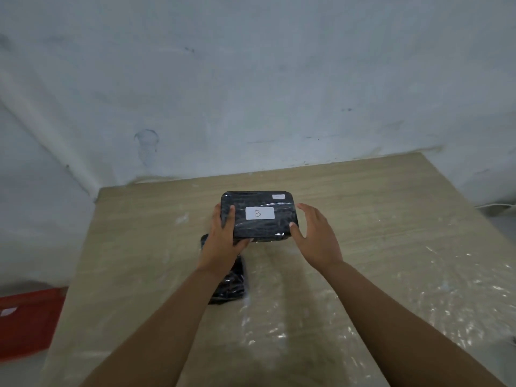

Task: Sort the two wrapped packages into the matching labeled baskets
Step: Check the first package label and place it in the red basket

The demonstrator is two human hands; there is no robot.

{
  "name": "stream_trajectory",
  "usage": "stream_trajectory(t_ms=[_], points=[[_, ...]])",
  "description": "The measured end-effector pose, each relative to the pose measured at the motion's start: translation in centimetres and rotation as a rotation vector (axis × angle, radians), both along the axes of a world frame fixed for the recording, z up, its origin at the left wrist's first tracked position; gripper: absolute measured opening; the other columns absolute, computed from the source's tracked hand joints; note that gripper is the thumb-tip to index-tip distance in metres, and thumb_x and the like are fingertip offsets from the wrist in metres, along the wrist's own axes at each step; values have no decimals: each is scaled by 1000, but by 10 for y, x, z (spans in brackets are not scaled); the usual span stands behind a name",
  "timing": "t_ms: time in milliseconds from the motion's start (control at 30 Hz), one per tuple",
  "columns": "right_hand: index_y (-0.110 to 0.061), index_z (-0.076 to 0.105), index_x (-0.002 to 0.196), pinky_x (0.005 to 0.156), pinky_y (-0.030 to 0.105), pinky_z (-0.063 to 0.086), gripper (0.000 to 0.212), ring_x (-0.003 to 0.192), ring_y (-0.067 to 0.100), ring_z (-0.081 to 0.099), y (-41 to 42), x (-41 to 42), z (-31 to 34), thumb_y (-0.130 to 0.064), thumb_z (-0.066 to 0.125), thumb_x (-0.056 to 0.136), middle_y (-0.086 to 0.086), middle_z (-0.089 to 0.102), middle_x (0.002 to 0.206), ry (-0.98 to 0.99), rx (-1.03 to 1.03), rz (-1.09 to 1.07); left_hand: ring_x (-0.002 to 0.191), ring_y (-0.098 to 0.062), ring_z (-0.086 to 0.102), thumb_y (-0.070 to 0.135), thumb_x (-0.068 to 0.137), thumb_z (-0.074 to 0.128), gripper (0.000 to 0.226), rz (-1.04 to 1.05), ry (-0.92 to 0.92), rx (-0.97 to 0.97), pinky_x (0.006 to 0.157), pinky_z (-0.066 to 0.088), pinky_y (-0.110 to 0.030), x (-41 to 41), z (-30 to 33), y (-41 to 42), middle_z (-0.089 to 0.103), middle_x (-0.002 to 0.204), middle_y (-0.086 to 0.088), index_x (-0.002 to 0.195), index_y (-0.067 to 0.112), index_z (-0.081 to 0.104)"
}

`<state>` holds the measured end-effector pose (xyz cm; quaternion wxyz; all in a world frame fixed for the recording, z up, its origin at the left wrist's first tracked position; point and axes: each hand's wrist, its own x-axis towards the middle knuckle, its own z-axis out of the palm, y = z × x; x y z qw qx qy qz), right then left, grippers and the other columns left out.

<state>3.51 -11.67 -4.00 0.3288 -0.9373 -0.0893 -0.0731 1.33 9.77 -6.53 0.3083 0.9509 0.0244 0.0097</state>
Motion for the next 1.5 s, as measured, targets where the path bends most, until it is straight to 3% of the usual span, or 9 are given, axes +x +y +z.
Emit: stream_trajectory(t_ms=[400, 633, 933, 1167, 1500], points=[[-28, 33, 136, 95, 34, 37, 49, 125, 21, 44, 112, -90, 27, -37, 48, 89, -1, 44, 141, 33, 58, -58, 146, -27, 3, 32, 86, 60, 84, -24, -101, 0, 117, 18, -37, -88, 20, 113, -6, 157, -14, 148, 15, 5], [-26, 36, 134, 90, 31, 37, 47, 120, 20, 47, 175, -183, 41, -33, 49, 90, -1, 47, 138, 14, 43, -74, 145, -27, 10, 32, 87, 61, 83, -40, -113, -5, 116, 20, -34, -185, 28, 173, -4, 157, -15, 148, 13, 7], [-23, 35, 137, 98, 39, 40, 49, 127, 21, 43, 274, -273, 61, -34, 49, 91, -1, 42, 144, 33, 1, -55, 145, -28, 10, 38, 88, 56, 84, -7, -89, 23, 117, 21, -41, -279, 45, 278, -9, 157, -10, 148, 17, 1], [-24, 41, 130, 85, 32, 38, 44, 119, 23, 49, 394, -293, 67, -32, 50, 88, 2, 45, 140, -3, 44, -91, 144, -29, 12, 39, 87, 56, 83, 8, -126, 48, 117, 24, -43, -307, 62, 404, -5, 157, -10, 148, 17, 4], [-22, 41, 131, 96, 36, 39, 46, 119, 25, 48, 594, -326, 44, -32, 51, 88, 4, 48, 137, 59, 115, -20, 144, -30, 12, 34, 87, 59, 82, 71, -86, 65, 115, 23, -40, -343, 53, 593, -4, 157, -15, 148, 13, 8]])
